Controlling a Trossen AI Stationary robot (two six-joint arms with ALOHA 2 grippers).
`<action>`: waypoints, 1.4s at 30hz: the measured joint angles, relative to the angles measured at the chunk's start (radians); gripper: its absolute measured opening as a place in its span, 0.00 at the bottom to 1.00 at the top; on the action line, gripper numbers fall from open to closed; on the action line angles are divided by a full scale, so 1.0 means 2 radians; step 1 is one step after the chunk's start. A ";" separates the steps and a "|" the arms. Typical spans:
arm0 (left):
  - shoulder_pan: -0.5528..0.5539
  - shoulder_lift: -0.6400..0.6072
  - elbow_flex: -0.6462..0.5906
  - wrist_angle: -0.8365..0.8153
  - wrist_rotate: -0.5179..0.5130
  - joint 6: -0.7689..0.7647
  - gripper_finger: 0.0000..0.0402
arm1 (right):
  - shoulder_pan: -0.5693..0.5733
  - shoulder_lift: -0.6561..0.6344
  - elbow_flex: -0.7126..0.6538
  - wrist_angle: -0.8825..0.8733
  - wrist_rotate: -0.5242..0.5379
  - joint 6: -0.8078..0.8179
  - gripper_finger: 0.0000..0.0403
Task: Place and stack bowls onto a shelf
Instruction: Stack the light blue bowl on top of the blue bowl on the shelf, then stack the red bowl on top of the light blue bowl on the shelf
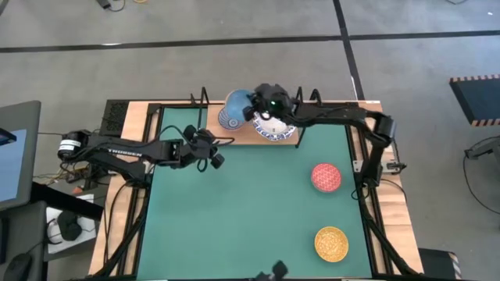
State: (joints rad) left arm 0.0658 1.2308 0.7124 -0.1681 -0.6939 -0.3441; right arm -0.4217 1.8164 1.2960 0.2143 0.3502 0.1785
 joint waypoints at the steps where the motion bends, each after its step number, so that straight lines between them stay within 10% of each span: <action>1: 0.002 0.000 0.000 0.002 0.000 0.003 0.21 | 0.000 0.011 0.014 -0.007 -0.009 0.000 0.11; 12: 0.028 0.000 0.000 0.001 -0.001 0.018 0.21 | -0.005 0.101 0.132 -0.147 -0.050 -0.015 0.11; 31: 0.072 0.000 0.000 0.099 0.041 0.082 0.21 | -0.024 0.092 0.134 -0.168 -0.099 -0.001 0.35; 42: 0.097 0.000 -0.001 0.124 0.055 0.127 0.21 | 0.007 0.076 0.128 -0.229 -0.094 -0.059 0.29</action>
State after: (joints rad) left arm 0.2597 1.2317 0.7111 0.0808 -0.5834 -0.0898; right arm -0.4069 1.9678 1.5517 -0.2442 0.1616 0.0614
